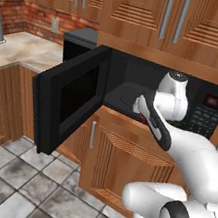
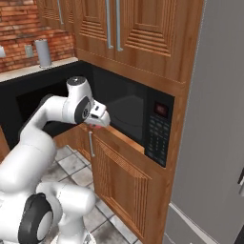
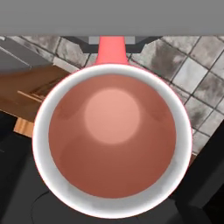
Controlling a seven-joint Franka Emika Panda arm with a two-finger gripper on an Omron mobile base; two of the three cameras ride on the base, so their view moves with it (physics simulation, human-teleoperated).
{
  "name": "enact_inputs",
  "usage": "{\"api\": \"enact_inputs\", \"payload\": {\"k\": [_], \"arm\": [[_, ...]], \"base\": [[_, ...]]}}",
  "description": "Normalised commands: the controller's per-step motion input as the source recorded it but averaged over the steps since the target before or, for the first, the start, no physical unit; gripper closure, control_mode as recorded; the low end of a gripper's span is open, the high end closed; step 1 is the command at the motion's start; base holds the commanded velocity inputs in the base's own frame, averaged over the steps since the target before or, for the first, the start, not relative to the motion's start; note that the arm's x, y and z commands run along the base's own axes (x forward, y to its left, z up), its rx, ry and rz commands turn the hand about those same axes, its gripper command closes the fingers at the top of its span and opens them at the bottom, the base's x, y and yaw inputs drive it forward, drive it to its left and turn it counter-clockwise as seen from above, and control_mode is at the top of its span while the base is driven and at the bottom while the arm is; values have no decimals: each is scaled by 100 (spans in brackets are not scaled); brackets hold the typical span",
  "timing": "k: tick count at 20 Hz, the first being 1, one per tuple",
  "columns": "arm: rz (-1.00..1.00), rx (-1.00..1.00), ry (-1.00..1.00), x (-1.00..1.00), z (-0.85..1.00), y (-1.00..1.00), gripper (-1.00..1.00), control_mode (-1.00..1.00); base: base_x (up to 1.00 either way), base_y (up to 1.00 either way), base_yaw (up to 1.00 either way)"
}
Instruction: Place the microwavable item in the microwave. Then, close the microwave door and press the start button.
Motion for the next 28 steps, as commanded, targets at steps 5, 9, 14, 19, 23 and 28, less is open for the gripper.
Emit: {"api": "enact_inputs", "payload": {"k": [5,9,14,19,23,28], "arm": [[-3,-15,-16,70,-21,-1,100,-100],[-3,-13,-12,67,-29,0,100,-100],[-1,-2,0,60,-3,-20,100,-100],[0,0,0,51,0,-38,100,-100],[0,0,0,47,0,-29,100,-100],[0,0,0,50,0,-12,100,-100]], "base": [[0,0,0],[0,0,0],[0,0,0],[0,0,0],[0,0,0],[0,0,0]]}}
